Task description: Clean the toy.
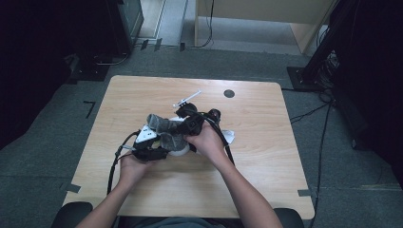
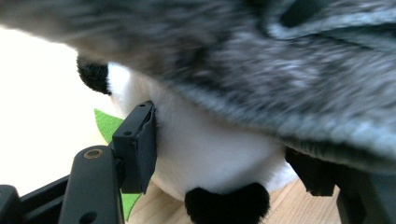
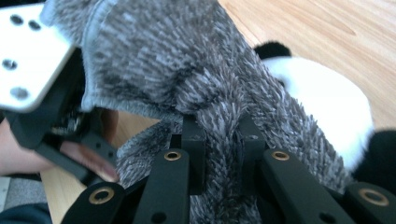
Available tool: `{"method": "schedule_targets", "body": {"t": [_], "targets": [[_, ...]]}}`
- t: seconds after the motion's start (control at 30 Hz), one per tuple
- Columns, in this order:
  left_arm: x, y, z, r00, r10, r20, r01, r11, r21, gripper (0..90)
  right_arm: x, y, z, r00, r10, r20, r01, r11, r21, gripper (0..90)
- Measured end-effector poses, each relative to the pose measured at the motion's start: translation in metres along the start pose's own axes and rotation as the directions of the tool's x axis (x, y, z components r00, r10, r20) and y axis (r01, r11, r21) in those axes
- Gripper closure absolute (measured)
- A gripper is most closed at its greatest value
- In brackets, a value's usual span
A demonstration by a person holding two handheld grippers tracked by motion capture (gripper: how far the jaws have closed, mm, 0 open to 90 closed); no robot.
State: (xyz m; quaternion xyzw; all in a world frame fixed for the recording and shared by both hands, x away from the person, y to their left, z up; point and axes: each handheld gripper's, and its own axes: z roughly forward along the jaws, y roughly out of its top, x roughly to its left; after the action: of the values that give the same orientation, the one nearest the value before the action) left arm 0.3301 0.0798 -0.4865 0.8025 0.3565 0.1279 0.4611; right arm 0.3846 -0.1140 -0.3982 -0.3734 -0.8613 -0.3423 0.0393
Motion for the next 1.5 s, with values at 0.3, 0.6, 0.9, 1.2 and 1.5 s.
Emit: {"method": "schedule_targets", "body": {"t": [0.3,0.6,0.9,1.2,1.5], "targets": [[0.001,-0.001,0.000,0.9999,0.004,0.011,-0.004,1.0000,-0.005,33.3,-0.019,-0.028,-0.024,0.9998,0.006,0.018,-0.007,0.999,0.032,79.6],[0.001,0.000,0.002,1.0000,0.002,0.008,-0.002,1.0000,-0.001,33.7,-0.030,-0.042,-0.051,0.9991,0.035,0.025,-0.035,0.999,0.028,79.7],[0.002,0.000,0.002,0.9999,-0.010,0.014,0.010,1.0000,-0.002,34.2,-0.053,-0.051,-0.073,0.9940,0.106,0.026,-0.105,0.994,-0.027,79.5],[0.002,0.000,0.001,0.9998,0.001,0.018,-0.001,1.0000,0.003,34.3,-0.063,-0.050,-0.086,0.9887,0.143,0.047,-0.139,0.988,-0.068,79.2],[0.001,-0.001,0.001,0.9998,0.009,0.019,-0.009,1.0000,0.003,34.3,-0.081,-0.057,-0.099,0.9769,0.187,0.102,-0.175,0.978,-0.114,79.3]]}}
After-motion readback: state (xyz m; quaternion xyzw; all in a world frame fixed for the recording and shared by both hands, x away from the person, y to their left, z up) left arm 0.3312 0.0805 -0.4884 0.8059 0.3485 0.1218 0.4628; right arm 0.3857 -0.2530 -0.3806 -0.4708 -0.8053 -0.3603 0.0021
